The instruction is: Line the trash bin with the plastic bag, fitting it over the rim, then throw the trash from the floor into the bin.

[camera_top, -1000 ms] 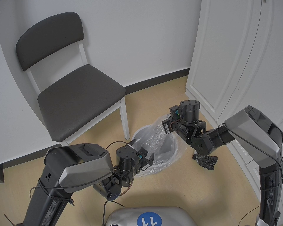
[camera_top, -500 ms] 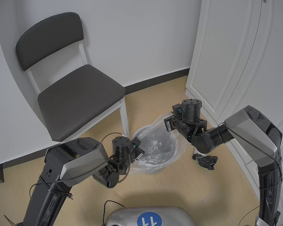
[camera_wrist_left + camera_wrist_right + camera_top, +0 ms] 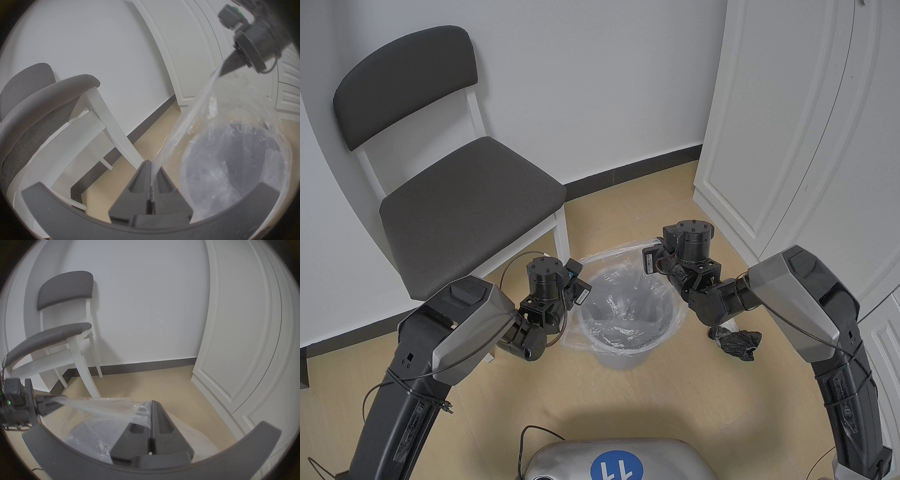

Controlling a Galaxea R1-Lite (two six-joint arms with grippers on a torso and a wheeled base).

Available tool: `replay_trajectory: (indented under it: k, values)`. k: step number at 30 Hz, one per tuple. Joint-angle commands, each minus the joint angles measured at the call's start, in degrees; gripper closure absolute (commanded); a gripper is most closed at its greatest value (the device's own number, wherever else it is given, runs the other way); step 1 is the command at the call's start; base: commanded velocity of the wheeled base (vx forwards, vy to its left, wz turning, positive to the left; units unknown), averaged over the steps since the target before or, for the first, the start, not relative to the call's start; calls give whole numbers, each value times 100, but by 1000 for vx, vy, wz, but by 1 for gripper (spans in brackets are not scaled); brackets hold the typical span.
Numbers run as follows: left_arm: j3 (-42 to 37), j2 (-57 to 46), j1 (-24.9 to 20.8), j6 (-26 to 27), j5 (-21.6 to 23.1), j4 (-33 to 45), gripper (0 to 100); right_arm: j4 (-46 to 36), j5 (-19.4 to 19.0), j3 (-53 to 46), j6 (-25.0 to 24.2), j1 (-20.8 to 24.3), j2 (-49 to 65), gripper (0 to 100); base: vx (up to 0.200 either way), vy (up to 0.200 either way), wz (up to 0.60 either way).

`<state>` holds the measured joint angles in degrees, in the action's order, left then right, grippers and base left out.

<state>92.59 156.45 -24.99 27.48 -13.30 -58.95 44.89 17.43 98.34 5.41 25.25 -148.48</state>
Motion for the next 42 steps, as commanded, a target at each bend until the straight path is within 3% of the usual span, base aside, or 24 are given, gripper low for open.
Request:
replay_trajectory:
  k: [1, 8, 29, 30, 34, 40, 42]
  values:
    - [893, 509, 170, -6, -15, 420, 100, 134, -3, 300, -31, -134, -559, 100, 0, 0, 0]
    - [1438, 632, 319, 12, -24, 886, 100, 565, 41, 862, -49, -222, -1051, 100, 0, 0, 0]
    - [1473, 702, 355, 12, -85, 640, 100, 688, 50, 1548, -40, -213, -1385, 100, 0, 0, 0]
    - [1499, 685, 355, 30, -76, 666, 0, 671, 41, 1565, -31, -213, -1385, 0, 0, 0, 0]
    - [1473, 658, 346, 3, -76, 666, 0, 627, 41, 1477, -40, -204, -1289, 0, 0, 0, 0]
    - [1086, 474, 346, -225, 100, 349, 0, -68, -100, -465, -93, -222, 83, 0, 0, 0, 0]
    - [1042, 456, 346, -234, 126, 332, 0, -76, -108, -518, -93, -222, 126, 0, 0, 0, 0]
